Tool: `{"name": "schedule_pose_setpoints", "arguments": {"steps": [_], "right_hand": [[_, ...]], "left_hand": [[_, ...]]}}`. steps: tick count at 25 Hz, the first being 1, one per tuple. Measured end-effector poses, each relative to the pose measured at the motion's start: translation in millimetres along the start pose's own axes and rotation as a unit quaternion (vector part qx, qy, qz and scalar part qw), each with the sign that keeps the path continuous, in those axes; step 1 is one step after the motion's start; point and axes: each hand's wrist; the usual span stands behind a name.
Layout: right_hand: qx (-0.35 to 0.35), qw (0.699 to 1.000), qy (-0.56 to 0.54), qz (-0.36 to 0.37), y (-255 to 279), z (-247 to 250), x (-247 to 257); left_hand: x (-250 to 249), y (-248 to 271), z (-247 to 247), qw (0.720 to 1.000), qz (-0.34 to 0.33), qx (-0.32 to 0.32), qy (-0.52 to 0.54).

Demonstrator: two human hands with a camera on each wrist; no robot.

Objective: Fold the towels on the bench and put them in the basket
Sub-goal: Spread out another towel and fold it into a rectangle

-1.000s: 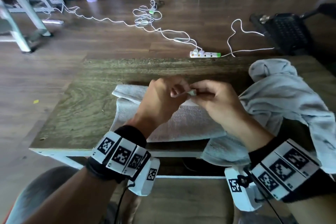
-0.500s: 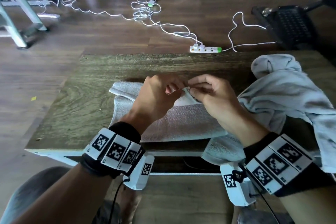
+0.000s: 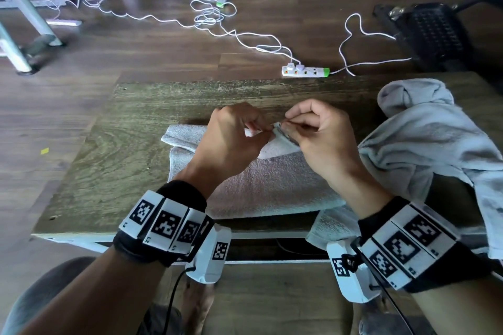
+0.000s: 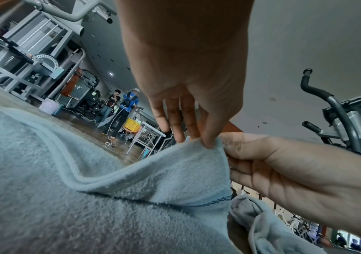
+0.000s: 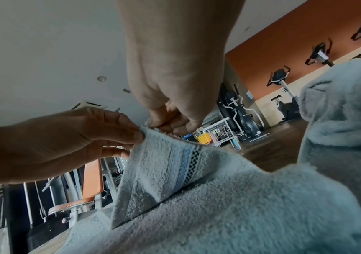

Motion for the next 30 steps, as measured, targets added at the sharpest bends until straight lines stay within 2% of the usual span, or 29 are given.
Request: {"name": "schedule_pose_setpoints", "arguments": {"steps": [9, 30], "right_hand": [[0.014, 0.998, 0.04, 0.048, -1.8, -10.7, 7.0], [0.05, 0.99, 0.091, 0.091, -2.4, -6.6, 8.3]], "left_hand": [[5.5, -2.4, 6.4, 0.999, 0.042, -0.001, 0.026], [4.9, -1.9, 3.1, 0.998, 0.055, 0.023, 0.019]]}}
Point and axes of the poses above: each hand's wrist, its own y-axis away from the middle knuckle, its own z-axis out of the back of the hand, x = y × z, and after that the axes turned 15 degrees about -x, right-handed
